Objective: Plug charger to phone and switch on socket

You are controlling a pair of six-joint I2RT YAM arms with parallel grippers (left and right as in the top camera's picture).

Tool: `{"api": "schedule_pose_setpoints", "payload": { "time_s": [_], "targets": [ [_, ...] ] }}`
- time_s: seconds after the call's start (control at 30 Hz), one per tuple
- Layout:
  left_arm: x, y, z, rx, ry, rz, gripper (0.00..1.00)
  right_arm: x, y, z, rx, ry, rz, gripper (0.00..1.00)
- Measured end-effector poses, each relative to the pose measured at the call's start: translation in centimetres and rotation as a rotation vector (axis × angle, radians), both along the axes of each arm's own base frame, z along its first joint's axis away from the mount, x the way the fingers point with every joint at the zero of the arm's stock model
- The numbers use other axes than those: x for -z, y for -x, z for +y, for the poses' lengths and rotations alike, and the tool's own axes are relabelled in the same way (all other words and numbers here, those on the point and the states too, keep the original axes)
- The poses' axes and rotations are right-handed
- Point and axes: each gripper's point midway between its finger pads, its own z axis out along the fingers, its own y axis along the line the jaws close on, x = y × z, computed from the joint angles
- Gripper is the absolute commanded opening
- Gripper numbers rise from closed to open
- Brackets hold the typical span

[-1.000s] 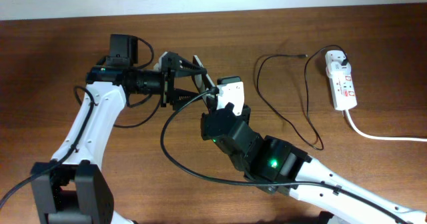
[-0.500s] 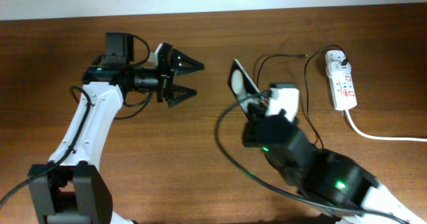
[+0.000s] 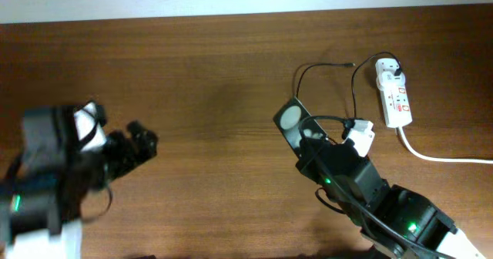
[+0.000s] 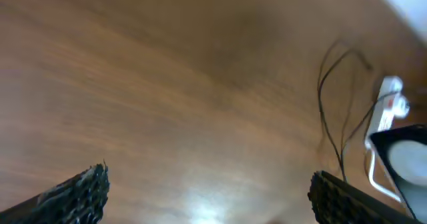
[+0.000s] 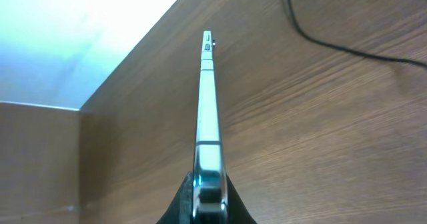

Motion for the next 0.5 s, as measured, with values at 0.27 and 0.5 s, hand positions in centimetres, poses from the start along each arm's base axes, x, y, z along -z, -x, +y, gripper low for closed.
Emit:
{"api": "schedule_pose_setpoints", "payload": {
  "time_s": [0.27, 0.5],
  "targets": [
    [-2.2, 6.3, -1.8, -0.033, 0.052, -0.333, 0.99, 2.3, -1.7, 4.3, -0.081, -0.065, 0.04, 0.04],
    [4.9, -0.8, -7.4, -0.051, 0.746, -0.207, 0.99, 1.0, -2.5, 6.3, -0.101, -0.173, 0.011, 0.04]
  ]
}}
